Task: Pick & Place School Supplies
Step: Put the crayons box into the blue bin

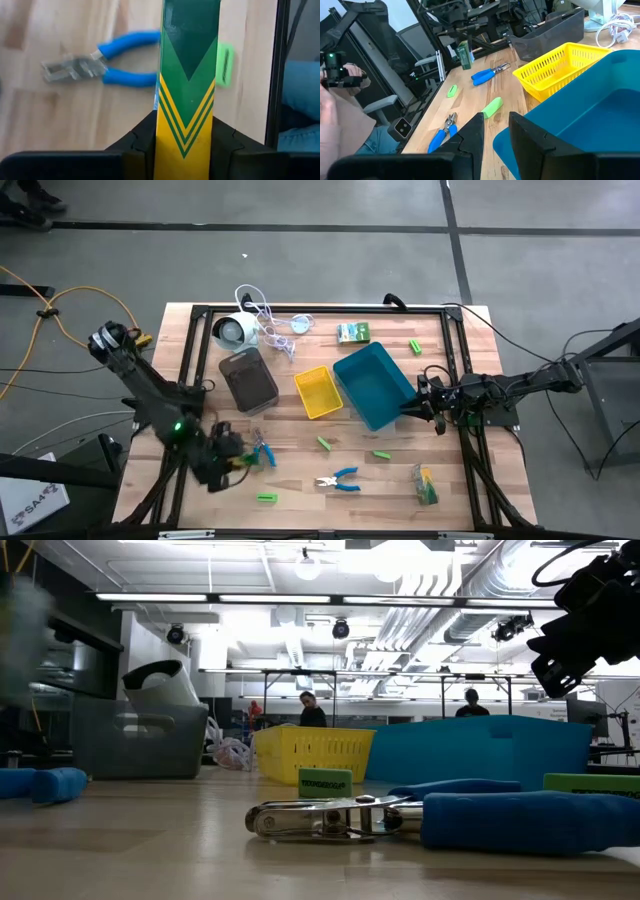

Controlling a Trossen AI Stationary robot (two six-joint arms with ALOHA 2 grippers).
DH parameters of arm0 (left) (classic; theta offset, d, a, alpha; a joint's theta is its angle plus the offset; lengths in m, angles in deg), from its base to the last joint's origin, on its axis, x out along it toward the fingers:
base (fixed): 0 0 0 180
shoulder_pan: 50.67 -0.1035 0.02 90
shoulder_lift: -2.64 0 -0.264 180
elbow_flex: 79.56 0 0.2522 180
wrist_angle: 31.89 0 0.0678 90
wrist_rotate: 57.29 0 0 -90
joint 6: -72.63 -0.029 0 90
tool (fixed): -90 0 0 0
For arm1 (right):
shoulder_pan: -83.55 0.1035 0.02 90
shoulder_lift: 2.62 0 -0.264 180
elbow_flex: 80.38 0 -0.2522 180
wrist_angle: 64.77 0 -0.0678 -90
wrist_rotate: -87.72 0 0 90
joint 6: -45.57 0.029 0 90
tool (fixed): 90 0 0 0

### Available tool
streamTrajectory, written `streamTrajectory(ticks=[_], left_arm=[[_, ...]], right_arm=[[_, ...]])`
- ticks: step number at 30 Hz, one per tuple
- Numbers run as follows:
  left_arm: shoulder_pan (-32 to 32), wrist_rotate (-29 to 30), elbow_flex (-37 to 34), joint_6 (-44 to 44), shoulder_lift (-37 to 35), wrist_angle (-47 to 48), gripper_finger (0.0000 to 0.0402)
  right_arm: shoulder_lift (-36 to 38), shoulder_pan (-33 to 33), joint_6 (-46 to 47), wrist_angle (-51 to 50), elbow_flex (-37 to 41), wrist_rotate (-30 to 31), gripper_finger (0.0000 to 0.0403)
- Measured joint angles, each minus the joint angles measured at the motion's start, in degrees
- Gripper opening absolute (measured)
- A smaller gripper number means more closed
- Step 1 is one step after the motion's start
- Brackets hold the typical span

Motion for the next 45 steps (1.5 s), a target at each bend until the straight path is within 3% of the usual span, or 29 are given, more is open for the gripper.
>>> streamTrajectory(ticks=[6, 13, 30, 45], left_arm=[[-14.02, -6.81, 0.97, -12.28, -1.51, -0.39, 0.0104], [-23.86, -8.48, 5.04, -24.19, -1.2, -0.73, 0.0104], [-33.54, -10.24, 15.41, -39.35, 5.08, -0.38, 0.0109], [-43.74, -17.16, 28.43, -50.01, 17.36, 2.22, 0.011]], right_arm=[[0.0, 0.0, -0.01, -0.01, -0.02, 0.0, 0.0083], [0.01, 0.0, -0.01, 0.0, 0.0, -0.01, 0.0083], [0.0, 0.01, -0.01, -0.01, -0.02, -0.01, 0.0083], [0.02, 0.0, -0.01, 0.22, -0.02, 0.0, 0.0083]])
